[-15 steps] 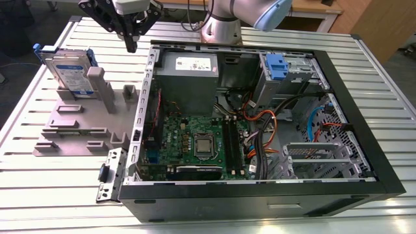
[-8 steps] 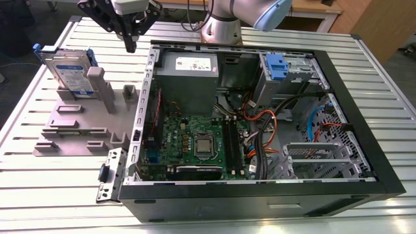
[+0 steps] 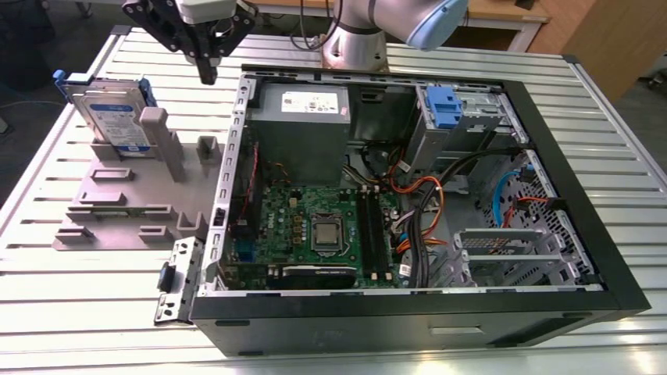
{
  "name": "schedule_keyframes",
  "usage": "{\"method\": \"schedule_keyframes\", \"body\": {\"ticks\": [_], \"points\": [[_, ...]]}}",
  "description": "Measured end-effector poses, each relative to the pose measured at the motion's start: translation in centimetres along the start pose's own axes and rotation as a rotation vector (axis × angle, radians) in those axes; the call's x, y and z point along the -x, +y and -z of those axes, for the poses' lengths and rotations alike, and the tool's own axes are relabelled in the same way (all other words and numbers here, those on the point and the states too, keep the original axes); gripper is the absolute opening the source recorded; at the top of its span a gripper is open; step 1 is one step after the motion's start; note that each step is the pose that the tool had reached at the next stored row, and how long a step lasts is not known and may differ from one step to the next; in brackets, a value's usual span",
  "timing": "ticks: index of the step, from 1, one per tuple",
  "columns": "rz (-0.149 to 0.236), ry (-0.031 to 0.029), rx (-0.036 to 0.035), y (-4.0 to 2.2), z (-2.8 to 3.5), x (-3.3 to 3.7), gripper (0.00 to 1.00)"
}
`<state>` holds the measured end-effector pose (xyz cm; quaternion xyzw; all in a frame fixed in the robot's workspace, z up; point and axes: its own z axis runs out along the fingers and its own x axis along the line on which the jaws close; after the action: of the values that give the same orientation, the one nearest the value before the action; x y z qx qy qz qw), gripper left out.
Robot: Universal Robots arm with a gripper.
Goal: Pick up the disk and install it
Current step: 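Reach for the disk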
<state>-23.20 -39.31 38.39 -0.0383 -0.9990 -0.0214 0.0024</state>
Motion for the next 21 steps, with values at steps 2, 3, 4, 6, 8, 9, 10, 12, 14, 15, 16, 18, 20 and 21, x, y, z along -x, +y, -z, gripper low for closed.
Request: {"method": "schedule_keyframes", "body": {"ticks": [2,3,4,6,8,9,10,12,14,15,16,18,20,21], "points": [[0.0,0.0,-0.0001,0.0,-0.01,-0.04,0.11],[0.0,0.0,0.0,-0.01,-0.01,-0.06,0.11],[0.0,0.0,0.0,-0.01,-0.01,-0.09,0.11],[0.0,0.0,0.0,-0.01,-0.02,-0.13,0.11],[0.0,0.0,-0.0001,-0.02,-0.03,-0.18,0.11],[0.0,0.0,-0.0001,-0.02,-0.03,-0.2,0.11],[0.0,0.0,0.0,-0.02,-0.04,-0.23,0.11],[0.0,0.0,-0.0001,-0.02,-0.04,-0.28,0.11],[0.0,0.0,-0.0001,-0.03,-0.05,-0.33,0.11],[0.0,0.0,0.0,-0.03,-0.06,-0.36,0.11],[0.0,0.0,0.0,-0.03,-0.06,-0.38,0.11],[0.0,0.0,-0.0001,-0.04,-0.07,-0.44,0.11],[0.0,0.0,0.0,-0.04,-0.07,-0.48,0.11],[0.0,0.0,0.0,-0.04,-0.08,-0.51,0.11]]}}
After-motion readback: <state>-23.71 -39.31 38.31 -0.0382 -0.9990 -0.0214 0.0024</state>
